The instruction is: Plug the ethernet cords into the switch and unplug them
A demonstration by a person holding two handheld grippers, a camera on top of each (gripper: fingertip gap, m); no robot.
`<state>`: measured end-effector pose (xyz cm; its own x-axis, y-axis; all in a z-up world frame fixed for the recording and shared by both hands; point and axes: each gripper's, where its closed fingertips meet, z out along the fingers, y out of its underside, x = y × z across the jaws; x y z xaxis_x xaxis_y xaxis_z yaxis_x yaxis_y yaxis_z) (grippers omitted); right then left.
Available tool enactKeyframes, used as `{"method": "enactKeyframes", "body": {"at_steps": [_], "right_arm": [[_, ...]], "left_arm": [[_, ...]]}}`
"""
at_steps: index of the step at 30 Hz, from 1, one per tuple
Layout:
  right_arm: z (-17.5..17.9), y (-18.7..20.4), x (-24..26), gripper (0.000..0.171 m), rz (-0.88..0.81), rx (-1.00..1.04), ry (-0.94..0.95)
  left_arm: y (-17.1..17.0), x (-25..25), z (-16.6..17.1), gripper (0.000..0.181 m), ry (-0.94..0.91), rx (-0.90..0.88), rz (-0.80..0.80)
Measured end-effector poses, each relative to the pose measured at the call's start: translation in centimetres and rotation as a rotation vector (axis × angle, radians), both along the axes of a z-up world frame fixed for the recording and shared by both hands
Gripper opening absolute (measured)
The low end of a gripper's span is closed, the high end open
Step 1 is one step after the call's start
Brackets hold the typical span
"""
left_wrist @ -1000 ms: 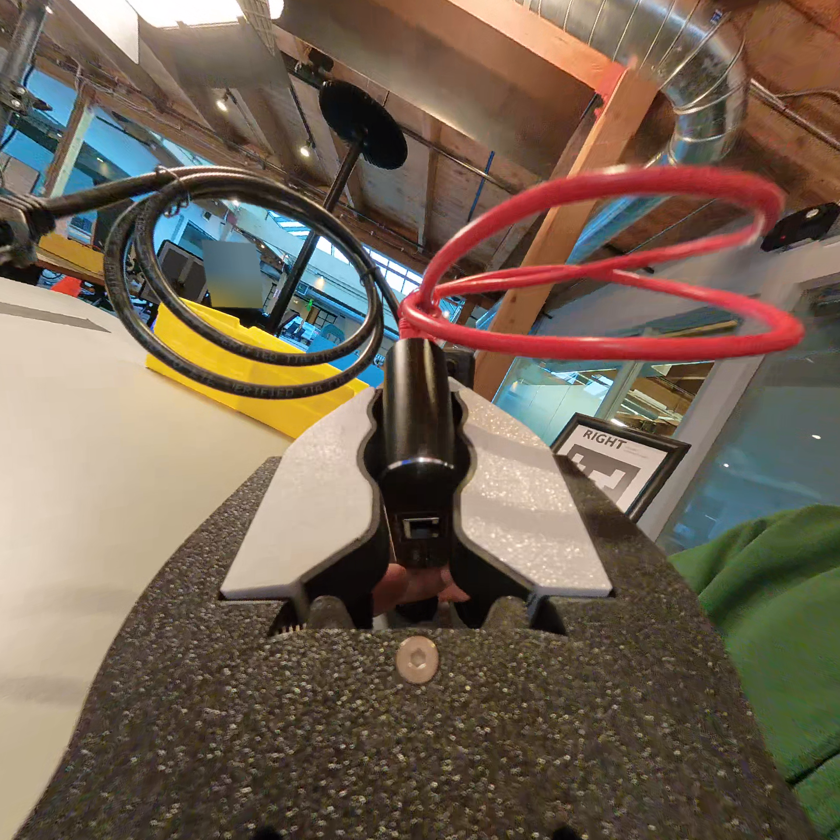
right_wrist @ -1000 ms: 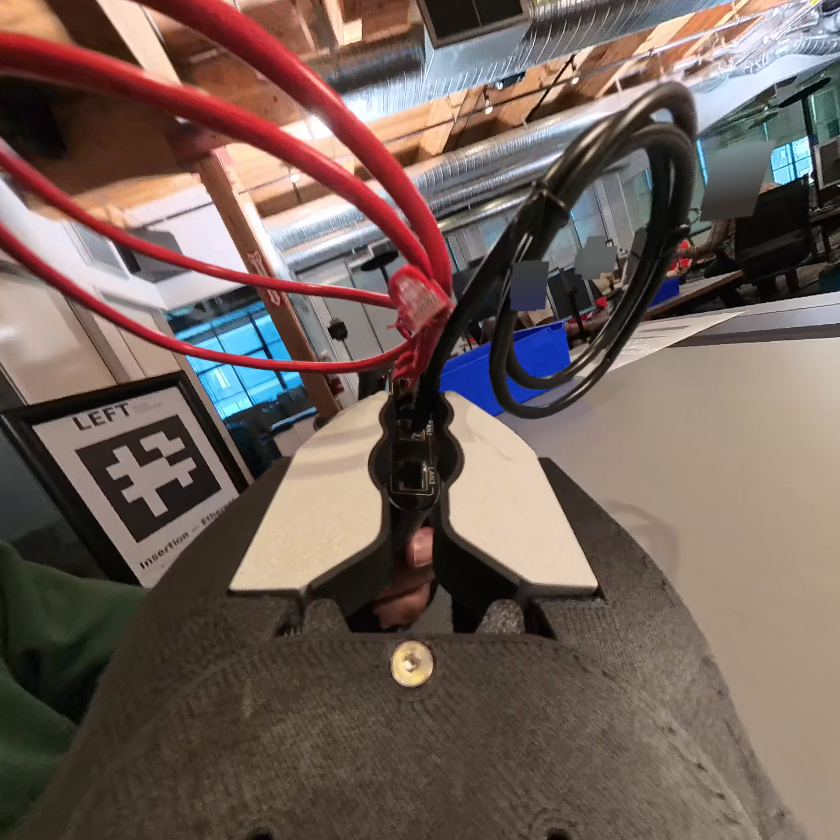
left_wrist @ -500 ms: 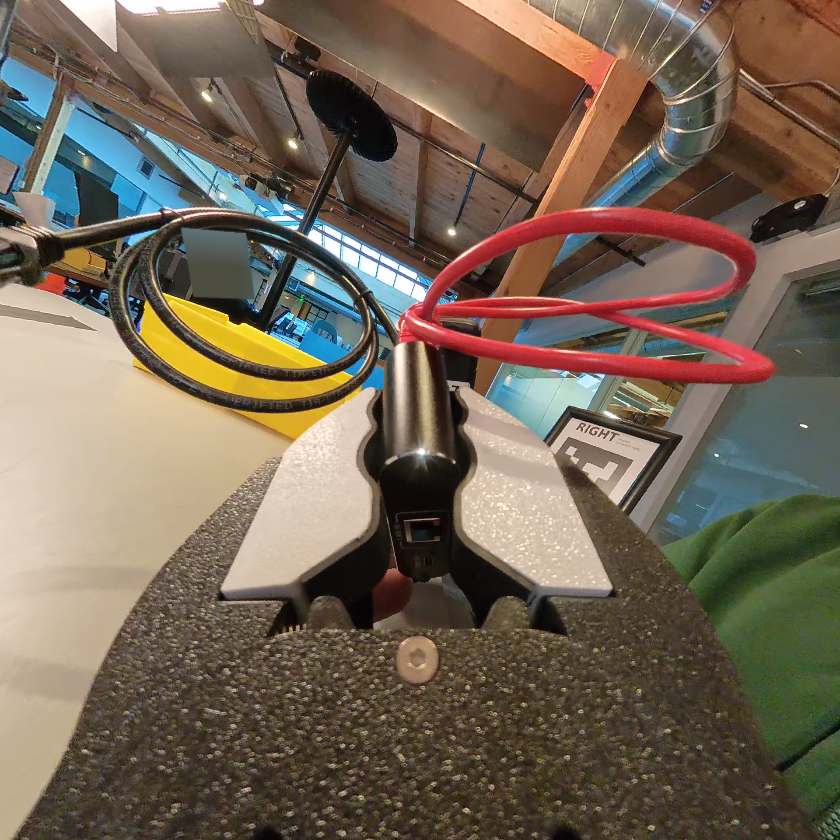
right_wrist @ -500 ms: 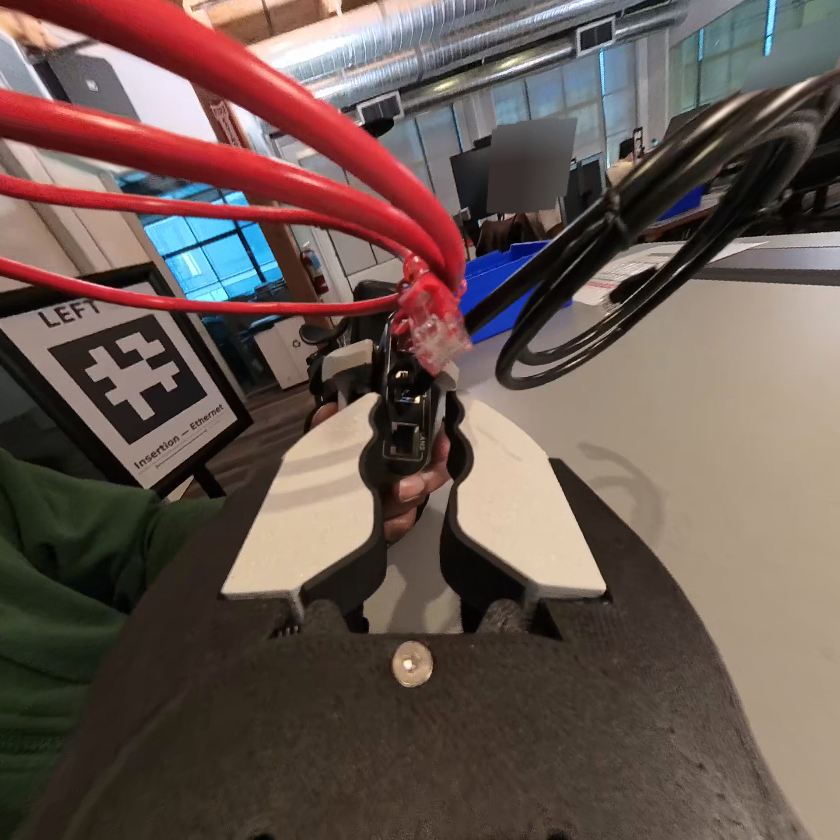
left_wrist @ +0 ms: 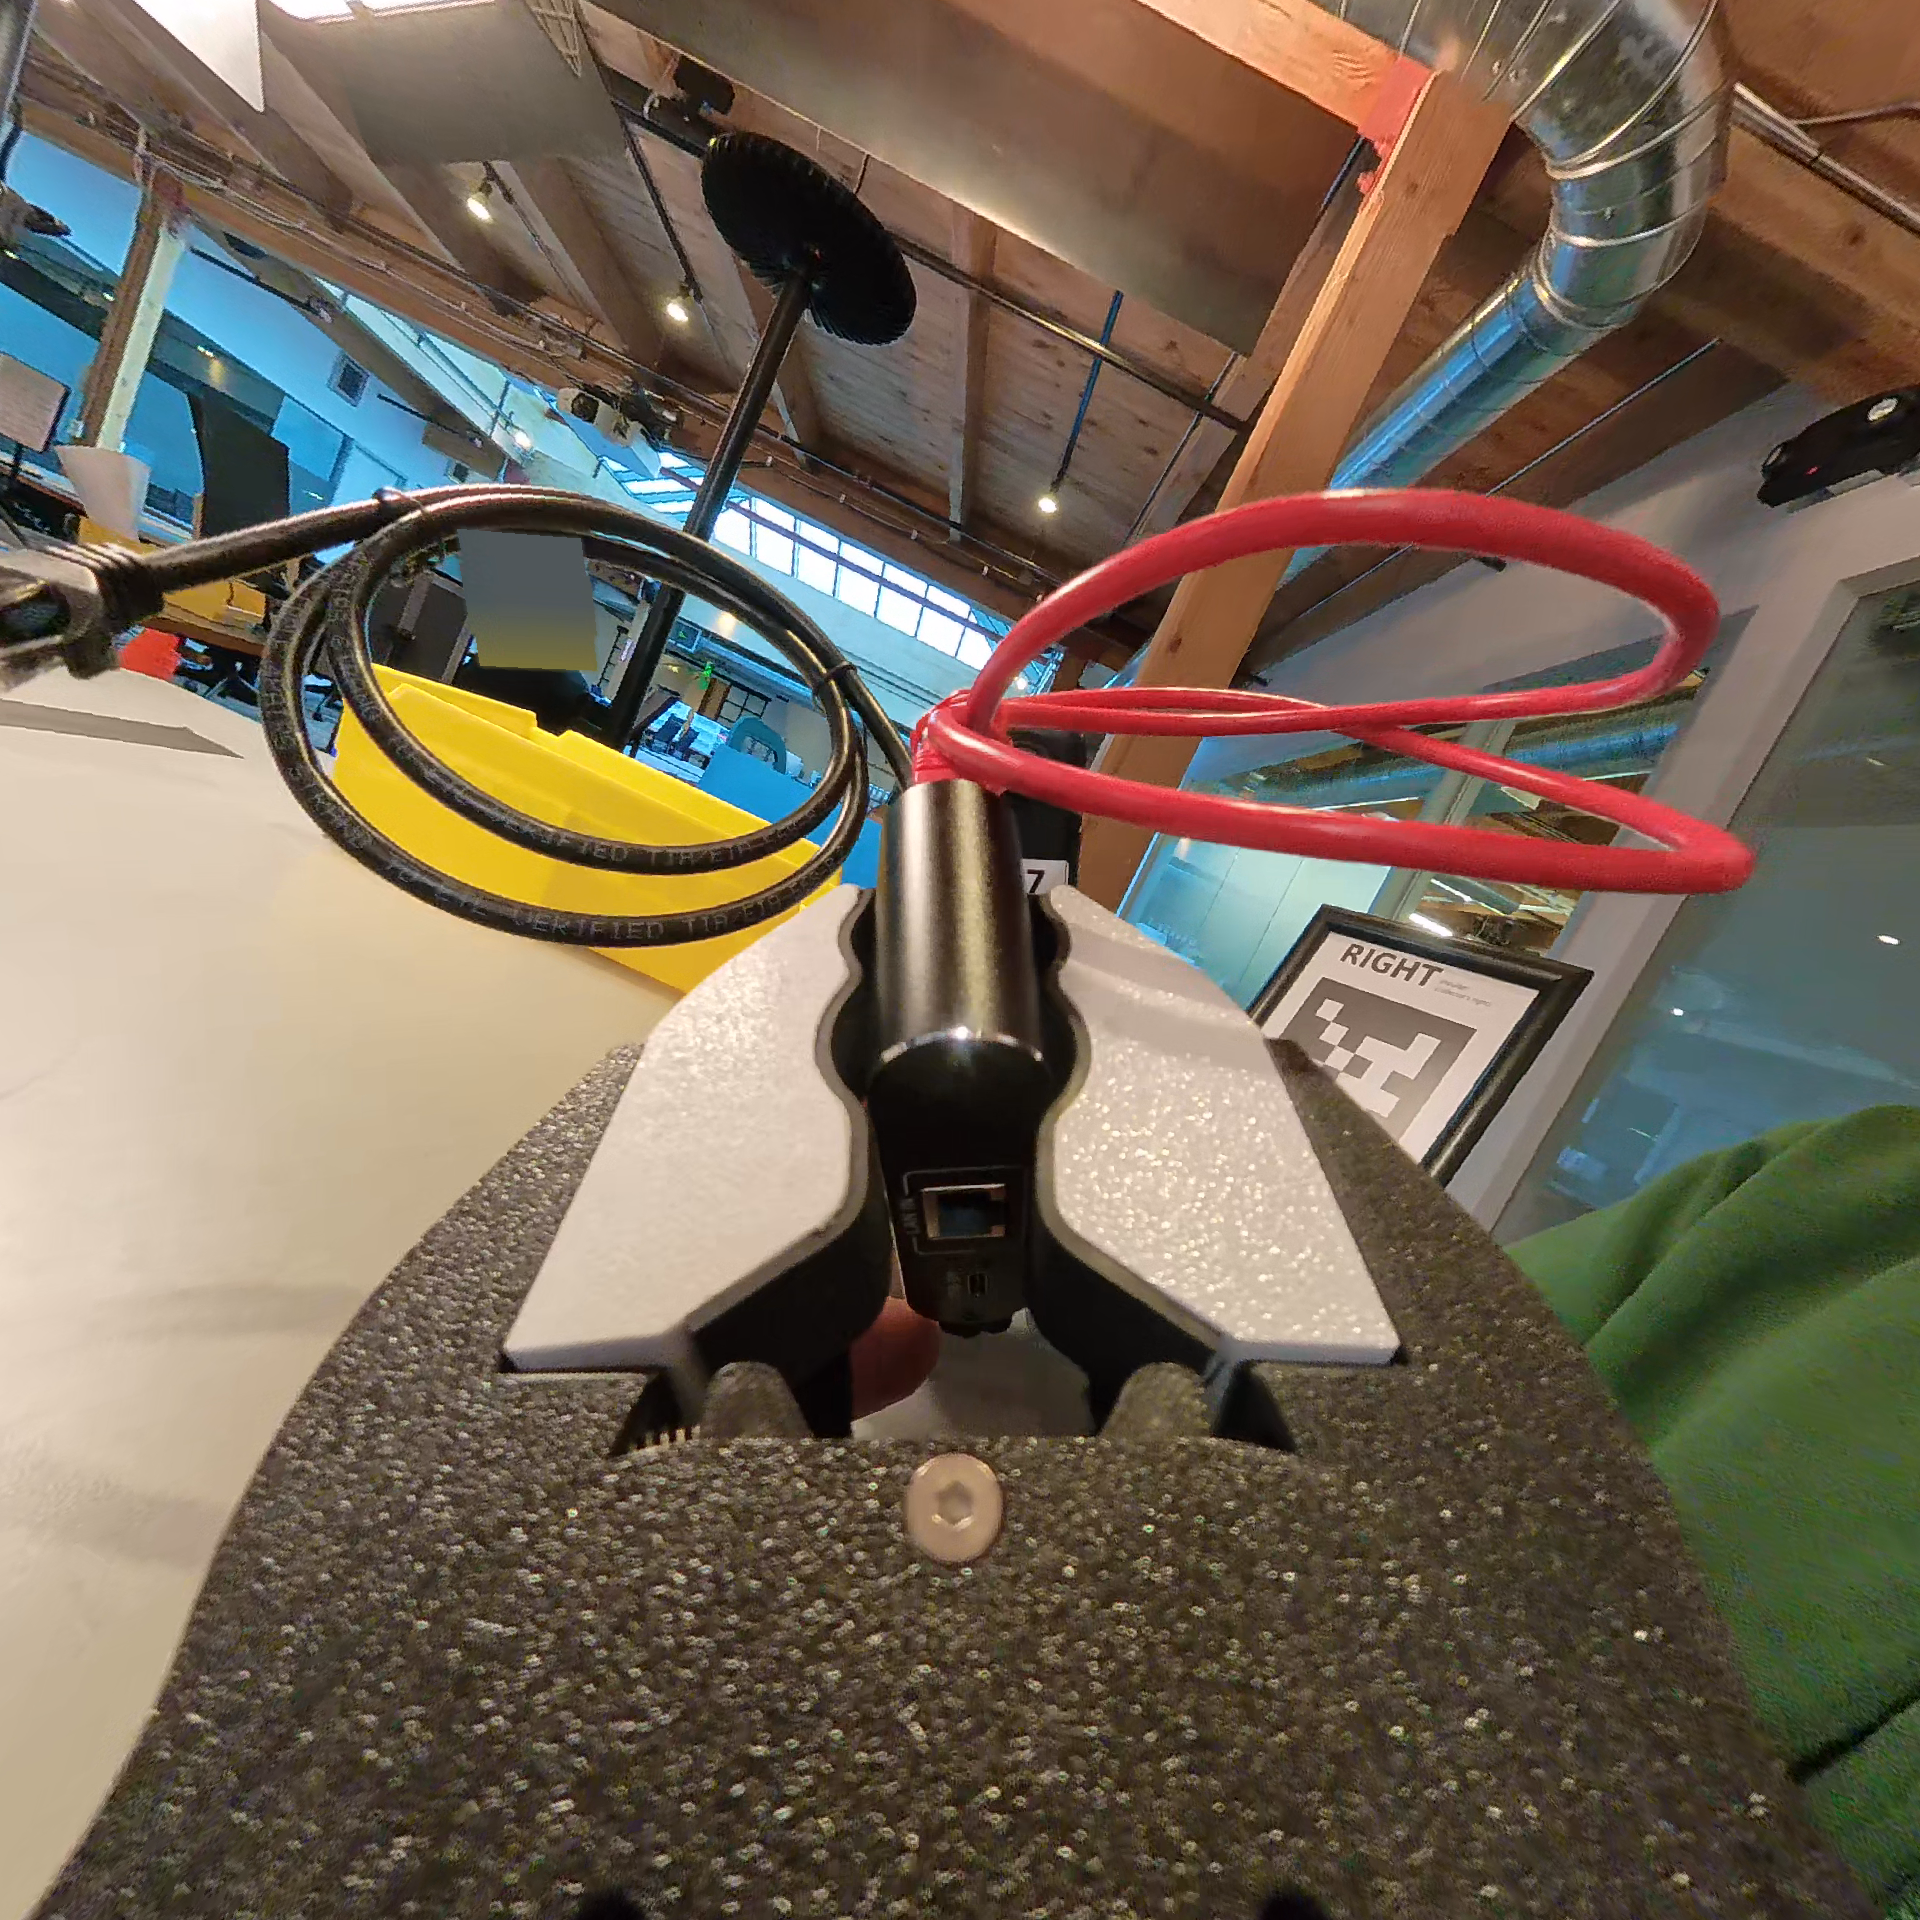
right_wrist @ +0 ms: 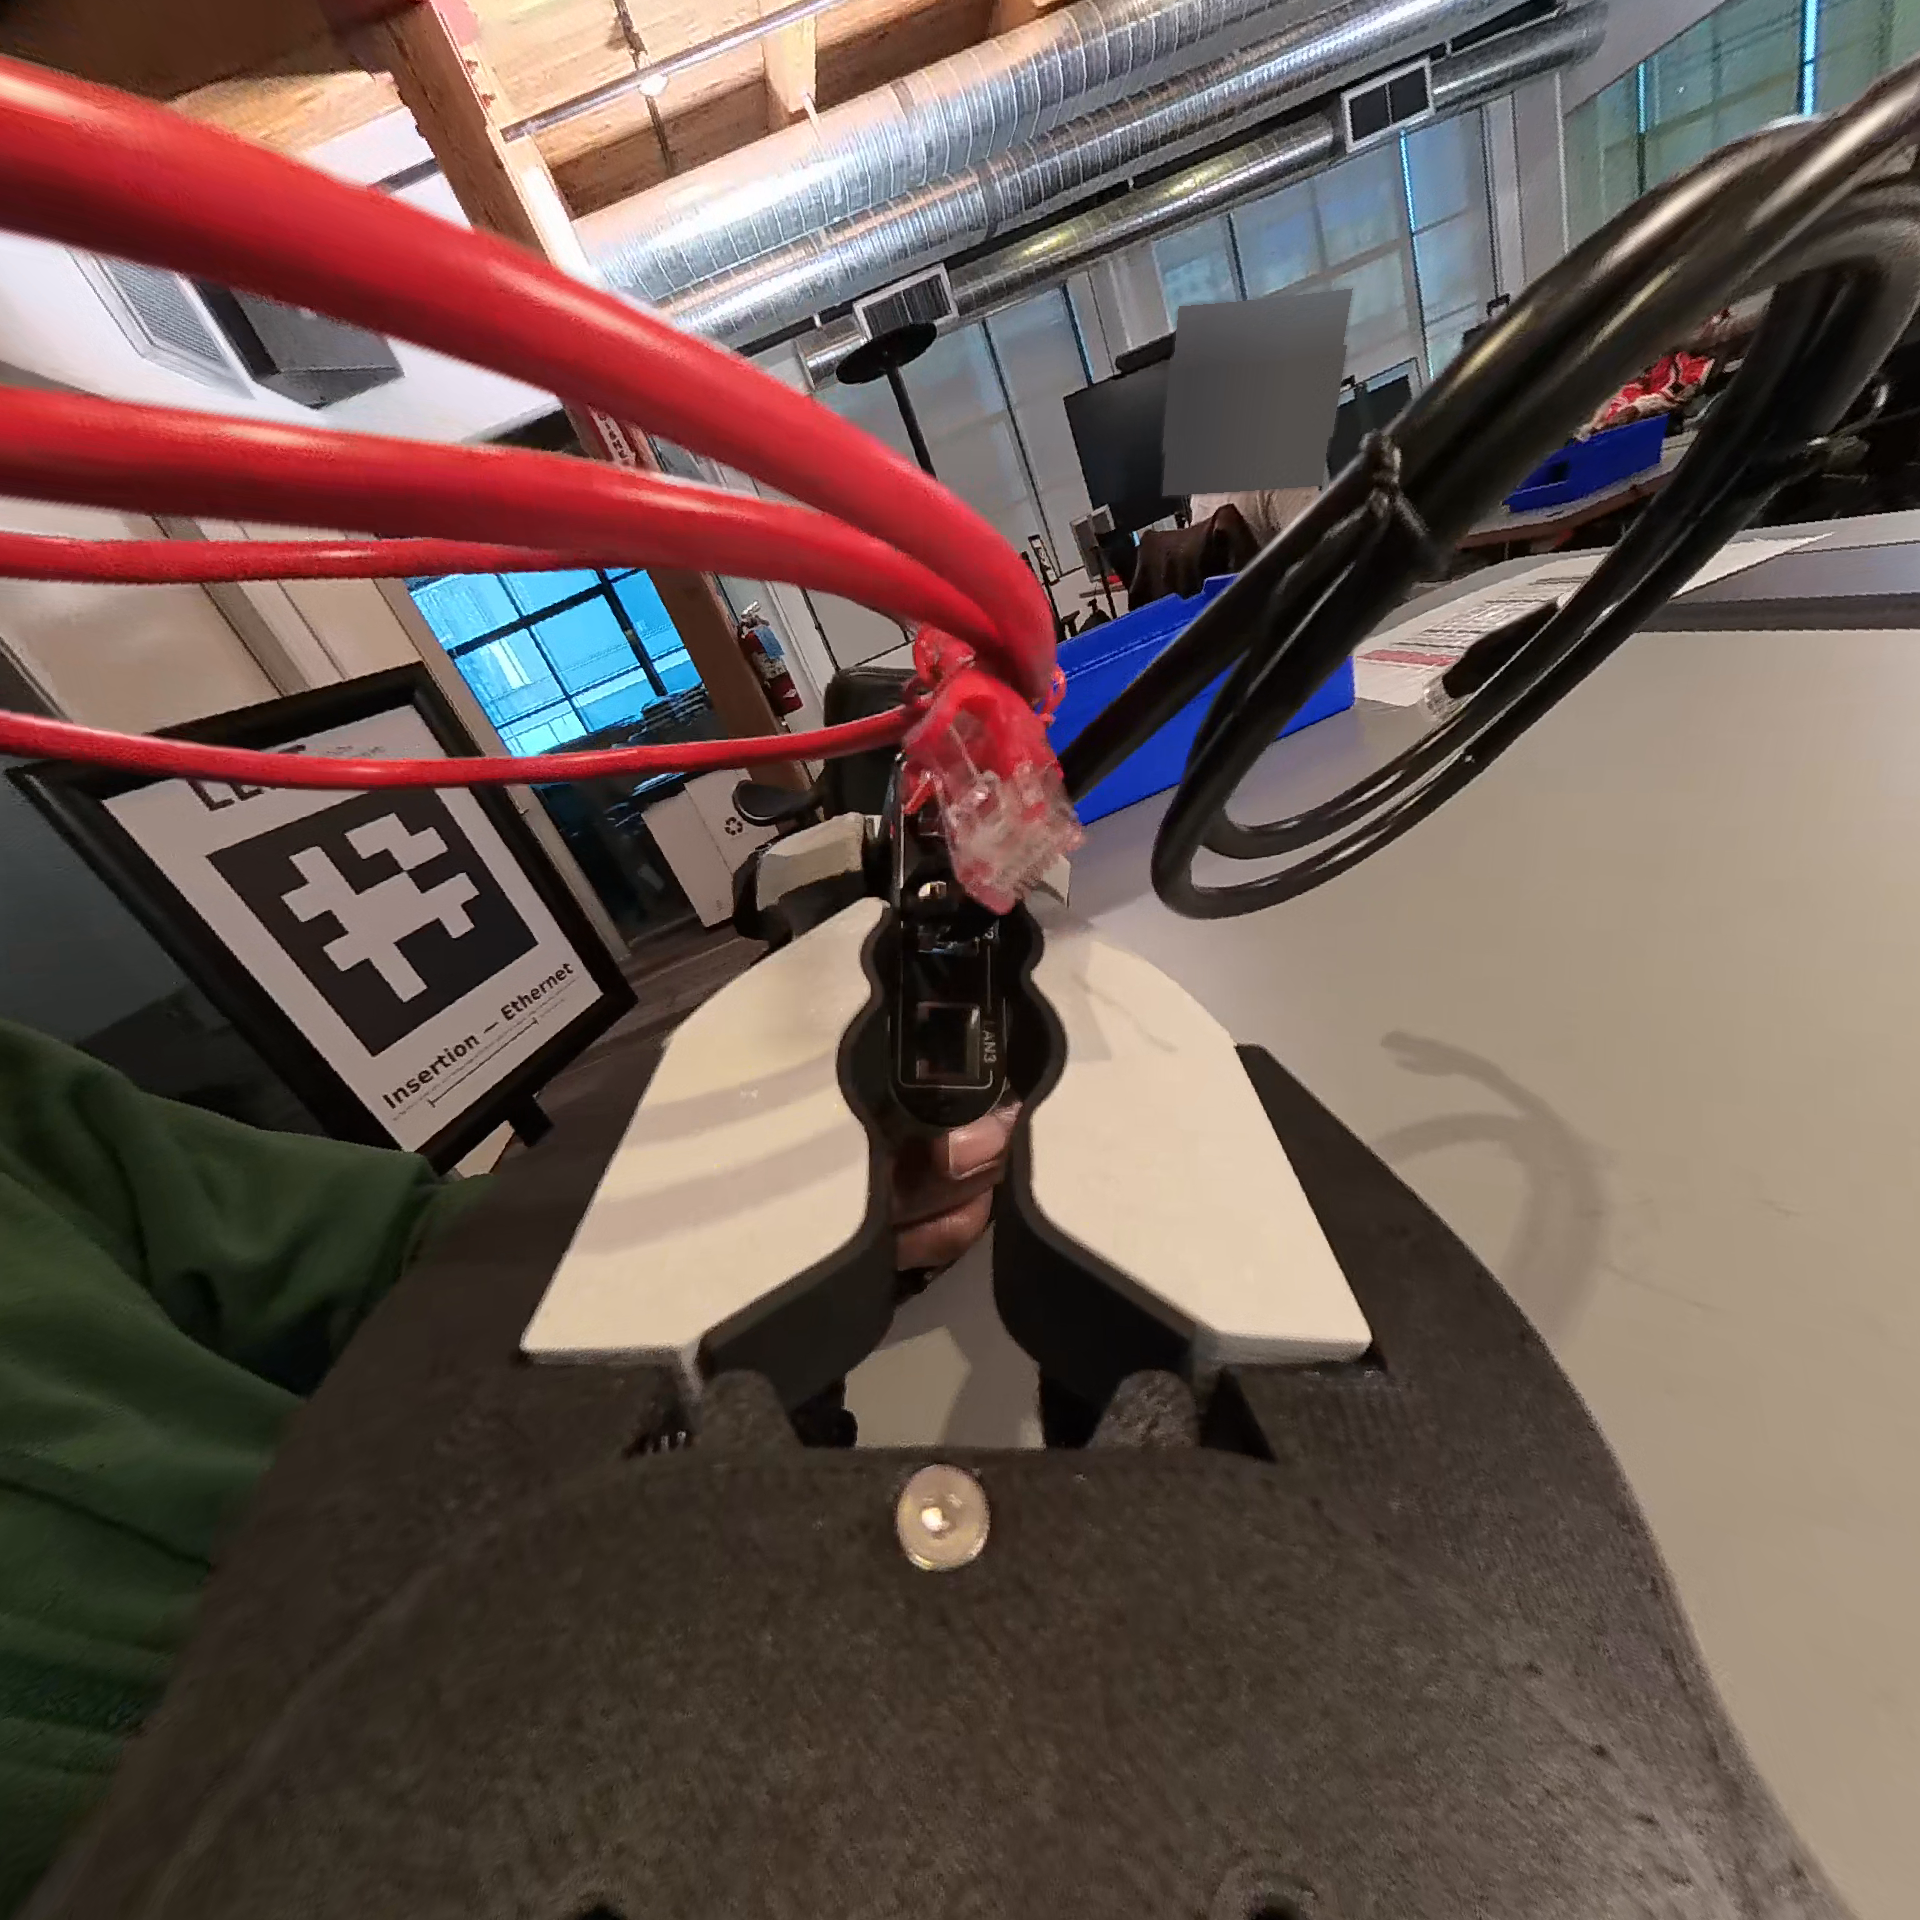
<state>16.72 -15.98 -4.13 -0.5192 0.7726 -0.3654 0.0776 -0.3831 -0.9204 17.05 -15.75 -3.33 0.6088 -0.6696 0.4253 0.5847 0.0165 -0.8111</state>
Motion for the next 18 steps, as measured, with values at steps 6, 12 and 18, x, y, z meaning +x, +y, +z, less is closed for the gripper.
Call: {"method": "enactKeyframes", "body": {"at_steps": [6,12,18], "right_arm": [[0.5,0.1,0.1,0.016,-0.044,0.041,0.065],[1.1,-0.1,0.0,0.015,-0.106,0.086,0.122],[1.4,-0.2,-0.3,0.015,-0.172,0.139,0.141]], "left_arm": [[0.0,0.4,0.0,0.027,0.016,-0.004,-0.018],[-0.2,0.4,0.1,0.027,0.042,0.017,0.000],[-0.4,0.1,0.3,0.027,0.043,0.040,0.024]]}}
